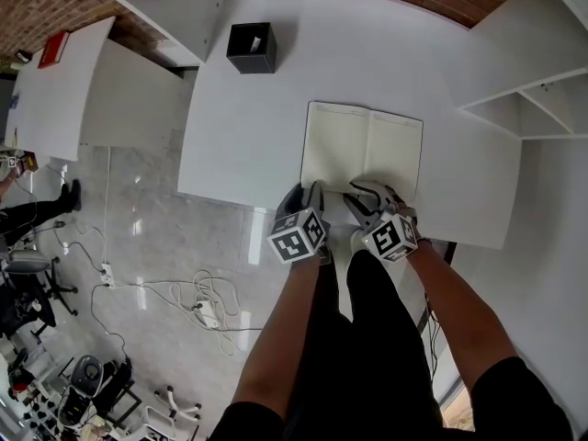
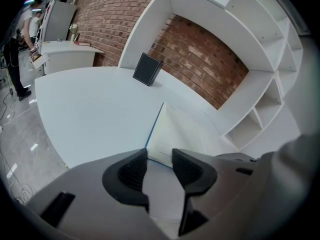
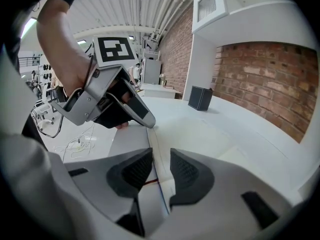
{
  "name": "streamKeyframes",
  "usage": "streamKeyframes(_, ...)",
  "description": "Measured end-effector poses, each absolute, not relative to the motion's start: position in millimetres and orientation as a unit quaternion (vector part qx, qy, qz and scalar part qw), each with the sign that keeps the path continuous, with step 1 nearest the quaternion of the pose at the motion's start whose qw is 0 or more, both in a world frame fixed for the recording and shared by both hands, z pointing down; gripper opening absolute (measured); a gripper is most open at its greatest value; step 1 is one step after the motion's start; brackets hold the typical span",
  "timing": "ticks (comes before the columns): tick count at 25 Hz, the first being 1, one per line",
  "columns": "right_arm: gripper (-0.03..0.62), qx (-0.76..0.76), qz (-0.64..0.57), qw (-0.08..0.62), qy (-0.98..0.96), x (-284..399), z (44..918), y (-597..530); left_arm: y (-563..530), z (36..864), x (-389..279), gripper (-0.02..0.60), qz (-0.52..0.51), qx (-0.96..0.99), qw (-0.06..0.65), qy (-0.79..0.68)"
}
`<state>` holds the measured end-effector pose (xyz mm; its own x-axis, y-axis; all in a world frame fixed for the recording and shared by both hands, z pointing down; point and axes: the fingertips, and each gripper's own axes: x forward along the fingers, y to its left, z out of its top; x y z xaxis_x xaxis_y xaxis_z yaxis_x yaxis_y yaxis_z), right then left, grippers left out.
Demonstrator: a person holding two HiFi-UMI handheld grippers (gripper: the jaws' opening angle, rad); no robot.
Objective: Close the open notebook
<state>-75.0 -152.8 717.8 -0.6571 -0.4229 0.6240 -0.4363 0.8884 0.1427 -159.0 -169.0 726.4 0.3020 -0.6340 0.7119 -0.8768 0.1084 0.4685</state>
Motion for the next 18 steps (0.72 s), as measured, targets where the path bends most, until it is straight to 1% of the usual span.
streamKeyframes(2, 0.120, 0.230, 0.015, 0.341, -0.911, -76.5, 718.2, -152.1, -169.5, 726.4, -158.8, 0.156, 0.127, 0.656, 0.471, -0.575)
streamKeyframes(5, 0.175, 0.216, 0.021, 0.352, -0.910, -78.2, 720.6, -150.2, -171.3, 726.0, -157.4, 0.156, 0.121, 0.658, 0.475, -0.572)
streamKeyframes(8, 0.206, 0.213, 0.016, 0.369, -0.905, -79.6, 724.6, -150.1, -175.5, 723.8, -154.9, 0.156, 0.115, 0.662, 0.476, -0.567)
streamKeyframes(15, 0.209, 0.217, 0.013, 0.374, -0.902, -79.5, 726.7, -151.6, -179.8, 720.7, -154.2, 0.155, 0.110, 0.665, 0.467, -0.573)
streamKeyframes(18, 0.196, 0.219, 0.010, 0.376, -0.900, -78.1, 727.1, -153.3, -179.8, 720.3, -156.4, 0.124, 0.110, 0.663, 0.462, -0.578)
